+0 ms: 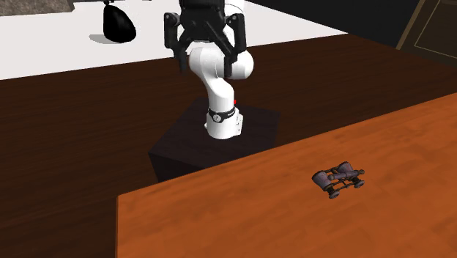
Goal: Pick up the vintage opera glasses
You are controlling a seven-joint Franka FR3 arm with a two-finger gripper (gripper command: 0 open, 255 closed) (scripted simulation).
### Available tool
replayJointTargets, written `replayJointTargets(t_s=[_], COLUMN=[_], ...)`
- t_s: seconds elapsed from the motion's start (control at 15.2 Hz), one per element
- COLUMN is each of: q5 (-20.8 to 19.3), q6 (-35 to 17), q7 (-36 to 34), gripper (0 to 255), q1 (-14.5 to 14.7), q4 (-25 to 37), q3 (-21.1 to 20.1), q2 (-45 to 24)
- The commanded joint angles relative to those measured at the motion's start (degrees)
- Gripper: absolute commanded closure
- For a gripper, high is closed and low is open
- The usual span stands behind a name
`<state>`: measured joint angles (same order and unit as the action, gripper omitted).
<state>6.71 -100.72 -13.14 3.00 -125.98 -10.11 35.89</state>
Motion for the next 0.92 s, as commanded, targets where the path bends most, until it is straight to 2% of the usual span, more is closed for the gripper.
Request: replayJointTargets(t_s=[0.0, 0.46, 0.86], q5=[-0.11, -2.95, -9.27], q6=[-0.87, -2.64, -2.25], q7=[-2.72, -12.55, -22.31], gripper=[0, 0, 0], q1=[0.30, 0.79, 1.67], q4=[1.84, 9.89, 19.57], q3=[-2.79, -12.24, -19.89], q2=[-3.07, -14.95, -27.87])
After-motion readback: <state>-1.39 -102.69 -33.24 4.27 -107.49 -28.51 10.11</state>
